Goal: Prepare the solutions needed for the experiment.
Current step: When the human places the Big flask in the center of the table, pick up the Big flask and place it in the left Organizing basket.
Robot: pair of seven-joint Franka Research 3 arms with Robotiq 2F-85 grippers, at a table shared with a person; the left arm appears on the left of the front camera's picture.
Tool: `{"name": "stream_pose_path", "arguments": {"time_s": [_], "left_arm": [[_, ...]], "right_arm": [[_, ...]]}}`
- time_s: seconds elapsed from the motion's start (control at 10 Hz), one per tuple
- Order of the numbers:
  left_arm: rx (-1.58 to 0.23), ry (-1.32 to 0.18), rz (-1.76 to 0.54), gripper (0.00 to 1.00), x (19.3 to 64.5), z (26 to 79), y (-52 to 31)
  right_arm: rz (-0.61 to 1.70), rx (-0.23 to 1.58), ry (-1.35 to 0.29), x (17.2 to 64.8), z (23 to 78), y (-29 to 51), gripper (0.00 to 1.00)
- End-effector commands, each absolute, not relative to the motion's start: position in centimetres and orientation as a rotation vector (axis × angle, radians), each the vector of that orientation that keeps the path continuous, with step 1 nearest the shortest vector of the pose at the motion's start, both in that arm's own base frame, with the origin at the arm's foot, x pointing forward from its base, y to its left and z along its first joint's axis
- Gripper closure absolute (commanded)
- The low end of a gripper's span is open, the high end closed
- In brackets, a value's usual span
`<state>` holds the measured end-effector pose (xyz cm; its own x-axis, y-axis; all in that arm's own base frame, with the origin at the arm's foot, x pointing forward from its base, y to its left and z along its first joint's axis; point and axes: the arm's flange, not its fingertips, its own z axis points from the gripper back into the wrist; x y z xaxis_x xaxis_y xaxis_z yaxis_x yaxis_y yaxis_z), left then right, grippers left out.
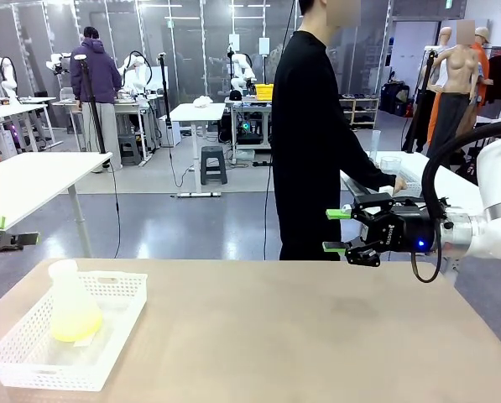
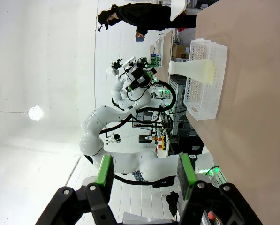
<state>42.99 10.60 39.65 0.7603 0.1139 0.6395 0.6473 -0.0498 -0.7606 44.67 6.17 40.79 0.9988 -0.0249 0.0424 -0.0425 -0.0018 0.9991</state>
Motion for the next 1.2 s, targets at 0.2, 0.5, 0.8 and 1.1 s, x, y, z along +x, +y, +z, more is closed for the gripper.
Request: {"name": "stream_pose_path", "arguments": {"time_s": [0.2, 0.5, 0.8, 1.1], "left_arm": [[-1.605, -0.27, -0.194, 0.0, 41.0, 39.9, 8.8], [-1.622, -0.095, -0.181, 0.0, 41.0, 40.3, 7.4], [-1.646, -0.143, -0.161, 0.0, 40.8, 39.3, 7.7], [-1.646, -0.143, -0.161, 0.0, 40.8, 39.3, 7.7]], "right_arm": [[0.022, 1.575, -0.059, 44.7, 40.9, 6.2, 0.3], [0.022, 1.575, -0.059, 44.7, 40.9, 6.2, 0.3], [0.022, 1.575, -0.059, 44.7, 40.9, 6.2, 0.3], [0.022, 1.575, -0.059, 44.7, 40.9, 6.2, 0.3]]}}
